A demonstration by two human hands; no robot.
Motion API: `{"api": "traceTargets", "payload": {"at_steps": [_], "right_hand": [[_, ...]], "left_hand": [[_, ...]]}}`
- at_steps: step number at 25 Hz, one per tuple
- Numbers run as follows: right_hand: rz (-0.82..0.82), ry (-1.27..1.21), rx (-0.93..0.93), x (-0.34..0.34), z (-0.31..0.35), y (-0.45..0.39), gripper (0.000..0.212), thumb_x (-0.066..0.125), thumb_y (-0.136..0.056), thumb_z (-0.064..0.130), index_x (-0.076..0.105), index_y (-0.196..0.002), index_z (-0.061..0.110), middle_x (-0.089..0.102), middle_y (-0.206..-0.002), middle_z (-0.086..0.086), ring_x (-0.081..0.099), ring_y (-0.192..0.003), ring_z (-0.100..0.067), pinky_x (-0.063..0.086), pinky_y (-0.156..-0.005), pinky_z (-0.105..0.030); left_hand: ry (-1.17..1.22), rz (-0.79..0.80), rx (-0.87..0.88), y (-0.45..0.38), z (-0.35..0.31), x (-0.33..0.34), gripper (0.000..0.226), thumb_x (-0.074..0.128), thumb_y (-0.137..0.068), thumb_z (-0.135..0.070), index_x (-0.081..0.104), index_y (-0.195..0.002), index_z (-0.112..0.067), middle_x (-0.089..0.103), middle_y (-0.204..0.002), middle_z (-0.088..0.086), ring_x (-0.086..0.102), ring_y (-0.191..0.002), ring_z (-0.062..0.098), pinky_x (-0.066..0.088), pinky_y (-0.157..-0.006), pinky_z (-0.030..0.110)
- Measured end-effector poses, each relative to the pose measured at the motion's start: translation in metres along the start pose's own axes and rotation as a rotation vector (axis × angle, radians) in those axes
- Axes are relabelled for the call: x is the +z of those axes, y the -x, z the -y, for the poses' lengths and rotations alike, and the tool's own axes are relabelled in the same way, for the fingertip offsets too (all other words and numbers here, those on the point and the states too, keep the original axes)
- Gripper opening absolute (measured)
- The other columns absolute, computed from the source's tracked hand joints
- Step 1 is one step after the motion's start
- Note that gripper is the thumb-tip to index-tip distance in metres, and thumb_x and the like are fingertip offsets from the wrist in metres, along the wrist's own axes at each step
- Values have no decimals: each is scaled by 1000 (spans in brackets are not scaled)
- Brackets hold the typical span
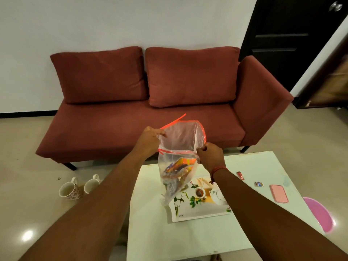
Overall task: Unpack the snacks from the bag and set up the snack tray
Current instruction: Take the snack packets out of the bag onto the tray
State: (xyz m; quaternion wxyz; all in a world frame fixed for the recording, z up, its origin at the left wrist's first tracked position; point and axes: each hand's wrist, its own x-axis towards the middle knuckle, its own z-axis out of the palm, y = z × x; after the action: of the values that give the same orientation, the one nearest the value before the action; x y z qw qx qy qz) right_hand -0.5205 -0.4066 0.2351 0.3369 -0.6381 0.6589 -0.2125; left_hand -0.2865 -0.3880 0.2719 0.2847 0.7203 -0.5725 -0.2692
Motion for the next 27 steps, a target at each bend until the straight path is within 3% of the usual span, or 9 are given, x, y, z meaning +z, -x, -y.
{"api": "traceTargets", "payload": {"at_steps": [2, 6, 8, 10, 13, 15, 18, 22, 27], "right_hand": [[-6, -76, 22, -15, -16, -6, 11, 56, -88, 9, 67, -89, 8, 68, -93, -11, 65, -81, -26, 57, -80, -42], [-46, -140, 105, -34, -58, -7, 42, 50, -83, -6, 63, -121, 7, 57, -121, -16, 59, -104, -33, 45, -94, -32], [-15, -12, 41, -39, -78, -8, 43, 50, -83, -5, 65, -120, 10, 55, -124, -15, 60, -104, -33, 45, -91, -31], [14, 62, -149, -40, -82, -13, 42, 50, -82, -6, 68, -115, 11, 57, -122, -11, 60, -104, -30, 47, -88, -30], [237, 129, -448, -24, -70, -22, 41, 51, -86, -9, 69, -118, 11, 61, -121, -10, 62, -107, -27, 48, -92, -31], [412, 276, -529, -8, -65, -29, 43, 52, -90, -3, 61, -130, 11, 57, -130, -12, 58, -116, -30, 47, -99, -36], [578, 661, -515, 16, -73, -41, 54, 53, -94, 21, 39, -147, 16, 42, -145, -14, 46, -127, -37, 46, -102, -48], [530, 781, -412, 43, -82, -44, 52, 54, -97, 35, 40, -144, 18, 47, -142, -13, 46, -128, -38, 47, -100, -51], [447, 683, -558, 57, -71, -34, 36, 51, -98, 30, 53, -131, 16, 61, -124, -10, 60, -110, -31, 49, -89, -41]], "left_hand": [[-74, 33, -69, -1, -14, 19, 38, 41, -82, 13, 74, -94, 0, 68, -105, 20, 65, -88, 35, 56, -75, 39], [-109, -123, -170, 6, -30, 60, 22, 48, -89, -2, 69, -87, -3, 66, -96, 17, 61, -80, 28, 47, -71, 33], [-66, -161, -163, 14, -41, 84, 21, 49, -89, -3, 67, -100, -8, 56, -104, 6, 57, -86, 22, 42, -73, 27], [-61, -103, -94, 22, -53, 106, 41, 46, -84, 5, 62, -118, -12, 51, -113, -1, 55, -97, 17, 41, -79, 23], [-81, -50, -41, 38, -72, 125, 60, 45, -85, 9, 52, -139, -16, 48, -138, -2, 49, -121, 13, 39, -96, 19], [-96, -84, 8, 48, -83, 124, 62, 44, -86, 10, 50, -142, -16, 46, -144, -1, 44, -127, 9, 31, -99, 11], [-110, -166, 54, 59, -96, 107, 60, 43, -85, 11, 52, -140, -13, 49, -143, 1, 37, -121, -4, 21, -95, -5], [-80, -201, 39, 68, -103, 93, 56, 42, -86, 11, 54, -137, -8, 51, -143, 4, 42, -127, 6, 27, -102, 5], [-58, -208, -59, 83, -66, 87, 62, 42, -84, 12, 51, -141, -11, 49, -143, 0, 45, -127, 10, 32, -100, 11]]}}
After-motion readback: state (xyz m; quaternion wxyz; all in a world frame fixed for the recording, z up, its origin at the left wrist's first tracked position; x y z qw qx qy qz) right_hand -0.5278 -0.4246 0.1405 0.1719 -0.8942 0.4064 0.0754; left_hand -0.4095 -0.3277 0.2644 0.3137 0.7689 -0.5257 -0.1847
